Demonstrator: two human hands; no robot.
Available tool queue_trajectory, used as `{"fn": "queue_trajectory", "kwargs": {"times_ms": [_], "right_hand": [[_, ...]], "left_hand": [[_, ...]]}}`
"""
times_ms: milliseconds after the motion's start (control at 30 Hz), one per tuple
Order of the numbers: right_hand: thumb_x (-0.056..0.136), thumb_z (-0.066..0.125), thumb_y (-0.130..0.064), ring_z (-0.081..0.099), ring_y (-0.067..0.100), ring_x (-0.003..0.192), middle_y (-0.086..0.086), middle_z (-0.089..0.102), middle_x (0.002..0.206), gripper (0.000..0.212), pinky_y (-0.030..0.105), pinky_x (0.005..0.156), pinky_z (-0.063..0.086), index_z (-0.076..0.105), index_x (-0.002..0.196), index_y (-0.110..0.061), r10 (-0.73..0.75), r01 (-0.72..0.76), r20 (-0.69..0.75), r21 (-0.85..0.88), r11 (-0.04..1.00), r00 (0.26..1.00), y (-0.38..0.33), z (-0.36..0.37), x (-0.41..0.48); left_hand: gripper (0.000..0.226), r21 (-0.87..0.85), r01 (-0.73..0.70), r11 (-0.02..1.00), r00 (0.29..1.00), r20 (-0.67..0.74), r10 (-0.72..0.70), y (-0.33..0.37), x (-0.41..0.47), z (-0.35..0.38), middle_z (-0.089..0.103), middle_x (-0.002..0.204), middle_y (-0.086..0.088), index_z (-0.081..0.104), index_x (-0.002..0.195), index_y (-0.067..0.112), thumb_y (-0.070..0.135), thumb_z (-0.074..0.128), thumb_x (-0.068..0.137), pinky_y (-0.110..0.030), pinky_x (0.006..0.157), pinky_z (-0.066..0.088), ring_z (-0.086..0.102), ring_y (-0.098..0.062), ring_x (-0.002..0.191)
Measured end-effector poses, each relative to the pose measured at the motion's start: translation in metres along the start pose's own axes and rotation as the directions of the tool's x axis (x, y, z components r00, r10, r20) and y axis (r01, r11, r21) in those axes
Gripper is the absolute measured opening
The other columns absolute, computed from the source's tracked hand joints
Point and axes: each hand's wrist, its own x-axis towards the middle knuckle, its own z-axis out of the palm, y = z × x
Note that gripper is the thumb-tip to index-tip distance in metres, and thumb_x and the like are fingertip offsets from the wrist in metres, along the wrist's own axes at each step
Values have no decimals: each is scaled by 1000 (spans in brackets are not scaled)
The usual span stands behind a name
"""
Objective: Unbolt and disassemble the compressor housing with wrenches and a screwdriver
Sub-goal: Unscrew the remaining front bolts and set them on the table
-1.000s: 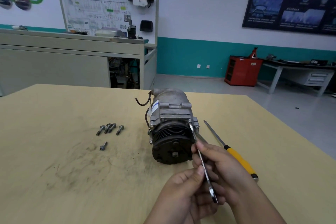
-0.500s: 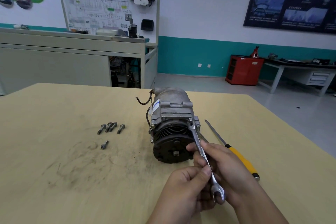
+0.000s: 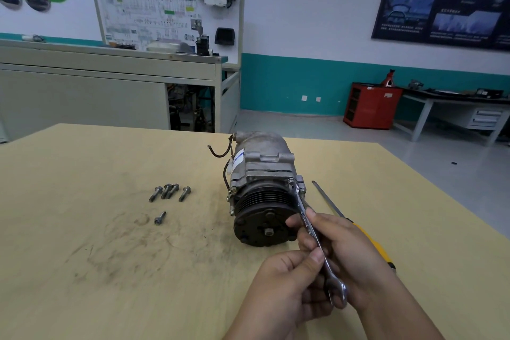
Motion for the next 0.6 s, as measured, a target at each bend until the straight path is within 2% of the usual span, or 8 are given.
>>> {"fn": "queue_trajectory", "kwargs": {"times_ms": [133, 267, 600], "right_hand": [[78, 52, -36, 25, 12, 41, 0, 45, 49, 34, 20, 42, 22, 75, 72, -11, 0, 0, 14, -37, 999, 1000, 0, 1, -1], [90, 48, -30, 26, 8, 33, 0, 46, 48, 38, 16, 35, 23, 74, 70, -10, 5, -5, 0, -18, 1000, 1000, -1, 1, -1], [94, 47, -24, 25, 5, 26, 3, 45, 46, 39, 11, 30, 23, 71, 73, -3, 6, -6, -33, 20, 1000, 999, -5, 2, -1]], "left_hand": [[26, -18, 13, 1000, 1000, 4, -13, -1, -1, 0, 63, 55, -14, 70, 53, 11, 30, 59, 67, -19, 48, 46, 60, -18, 43], [27, -22, 13, 1000, 1000, -10, -14, 0, 0, 1, 63, 55, -13, 70, 53, 11, 31, 59, 67, -20, 49, 46, 59, -18, 42], [27, -58, 20, 998, 1000, -7, -21, 0, 0, 2, 64, 56, -13, 71, 54, 12, 32, 60, 68, -20, 49, 46, 60, -18, 43]]}}
